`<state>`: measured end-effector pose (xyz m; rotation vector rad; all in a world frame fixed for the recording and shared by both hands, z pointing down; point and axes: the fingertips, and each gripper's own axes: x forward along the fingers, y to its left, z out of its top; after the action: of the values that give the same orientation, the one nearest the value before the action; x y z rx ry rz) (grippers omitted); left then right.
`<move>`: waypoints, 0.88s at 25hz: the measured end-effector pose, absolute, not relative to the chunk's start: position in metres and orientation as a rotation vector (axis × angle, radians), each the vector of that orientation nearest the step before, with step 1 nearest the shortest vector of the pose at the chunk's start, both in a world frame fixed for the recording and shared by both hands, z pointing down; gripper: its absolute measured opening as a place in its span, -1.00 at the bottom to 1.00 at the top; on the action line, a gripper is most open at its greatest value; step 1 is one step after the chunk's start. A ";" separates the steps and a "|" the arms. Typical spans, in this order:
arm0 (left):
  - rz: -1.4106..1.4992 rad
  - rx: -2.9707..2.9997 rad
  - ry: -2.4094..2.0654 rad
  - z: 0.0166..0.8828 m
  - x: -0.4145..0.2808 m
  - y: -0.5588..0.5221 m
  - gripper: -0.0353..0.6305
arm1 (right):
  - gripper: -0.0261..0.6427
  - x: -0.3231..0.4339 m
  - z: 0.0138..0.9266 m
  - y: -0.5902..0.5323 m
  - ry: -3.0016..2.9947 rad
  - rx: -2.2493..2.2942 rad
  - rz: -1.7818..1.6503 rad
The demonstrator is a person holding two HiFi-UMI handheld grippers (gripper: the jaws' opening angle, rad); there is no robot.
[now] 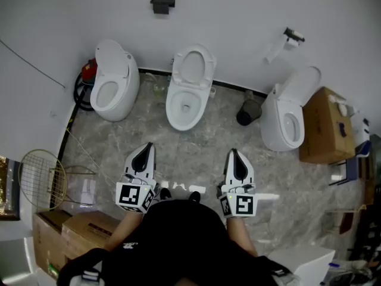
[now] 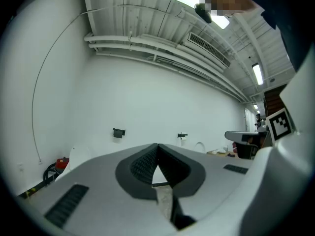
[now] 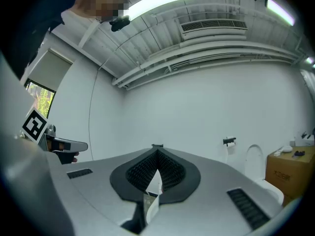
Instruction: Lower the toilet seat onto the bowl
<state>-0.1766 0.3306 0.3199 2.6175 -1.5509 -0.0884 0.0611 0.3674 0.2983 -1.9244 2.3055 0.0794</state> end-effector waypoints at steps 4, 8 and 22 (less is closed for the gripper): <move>-0.077 2.638 -1.554 0.317 -0.174 0.330 -0.88 | -0.87 0.061 0.299 0.364 2.299 -1.935 0.068; -0.086 2.641 -1.546 0.315 -0.172 0.328 -0.88 | -0.87 0.064 0.299 0.365 2.285 -1.936 0.078; -0.053 2.684 -1.592 0.307 -0.170 0.322 -0.75 | -0.68 0.063 0.300 0.365 2.307 -1.957 0.102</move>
<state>-0.1701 0.3217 0.3067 2.6839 -1.5920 -0.0530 0.0627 0.3645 0.3000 -1.9571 2.3074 0.1024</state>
